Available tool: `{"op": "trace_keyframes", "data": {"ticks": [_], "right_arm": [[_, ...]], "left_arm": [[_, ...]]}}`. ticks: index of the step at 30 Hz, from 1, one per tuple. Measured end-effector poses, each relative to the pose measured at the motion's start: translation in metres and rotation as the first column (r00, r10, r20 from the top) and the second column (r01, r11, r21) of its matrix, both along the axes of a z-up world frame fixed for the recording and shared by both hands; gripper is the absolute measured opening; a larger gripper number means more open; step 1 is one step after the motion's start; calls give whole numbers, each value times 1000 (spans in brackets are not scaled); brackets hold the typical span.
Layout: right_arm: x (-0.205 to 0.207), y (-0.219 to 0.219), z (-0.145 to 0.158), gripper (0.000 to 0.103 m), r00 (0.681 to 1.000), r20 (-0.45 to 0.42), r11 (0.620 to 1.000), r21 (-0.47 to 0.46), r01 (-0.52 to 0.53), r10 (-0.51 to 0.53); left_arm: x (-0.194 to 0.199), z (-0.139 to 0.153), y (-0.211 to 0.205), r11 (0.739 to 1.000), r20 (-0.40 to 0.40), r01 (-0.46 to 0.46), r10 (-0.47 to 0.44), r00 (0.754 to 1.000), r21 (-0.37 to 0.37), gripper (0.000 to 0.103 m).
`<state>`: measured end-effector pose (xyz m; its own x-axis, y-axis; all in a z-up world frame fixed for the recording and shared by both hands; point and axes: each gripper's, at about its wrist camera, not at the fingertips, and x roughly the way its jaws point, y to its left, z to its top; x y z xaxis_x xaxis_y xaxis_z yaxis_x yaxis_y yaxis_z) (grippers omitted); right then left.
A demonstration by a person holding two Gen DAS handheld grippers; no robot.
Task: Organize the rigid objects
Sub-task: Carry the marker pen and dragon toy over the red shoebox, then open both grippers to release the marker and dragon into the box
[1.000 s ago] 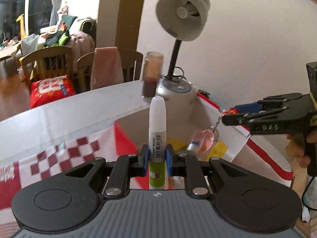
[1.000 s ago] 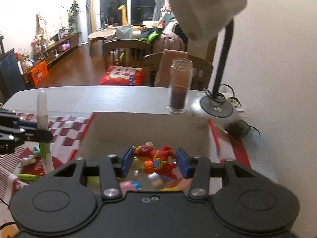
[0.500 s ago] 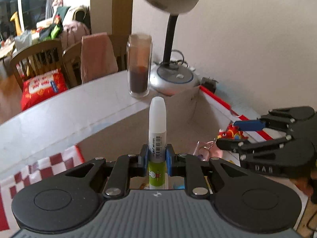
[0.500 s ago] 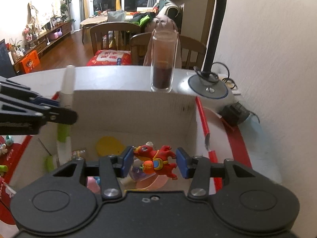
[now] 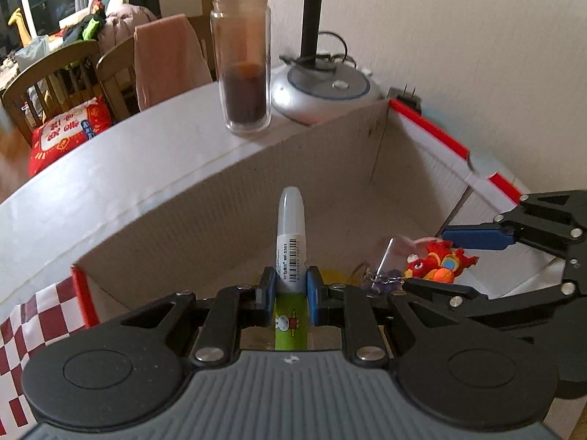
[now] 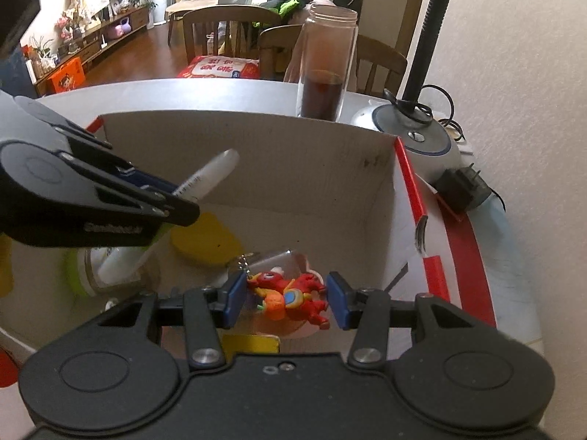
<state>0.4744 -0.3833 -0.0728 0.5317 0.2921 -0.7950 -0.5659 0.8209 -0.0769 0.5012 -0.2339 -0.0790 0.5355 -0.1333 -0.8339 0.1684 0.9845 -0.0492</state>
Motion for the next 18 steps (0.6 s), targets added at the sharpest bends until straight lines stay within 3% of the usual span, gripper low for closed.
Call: {"op": "trace_keyframes", "data": {"ticks": [8,18], "right_arm": [[2,7,-5,52,1000,-3,998,-57,0,0],[1,5,-6,65,999,-29,998,-61,-16,14]], "left_arm": [[11,-16,-4,1000,-94,14,-13,995,5,17],[7,-17,-13,999,-105,37,-34,994,22,18]]}}
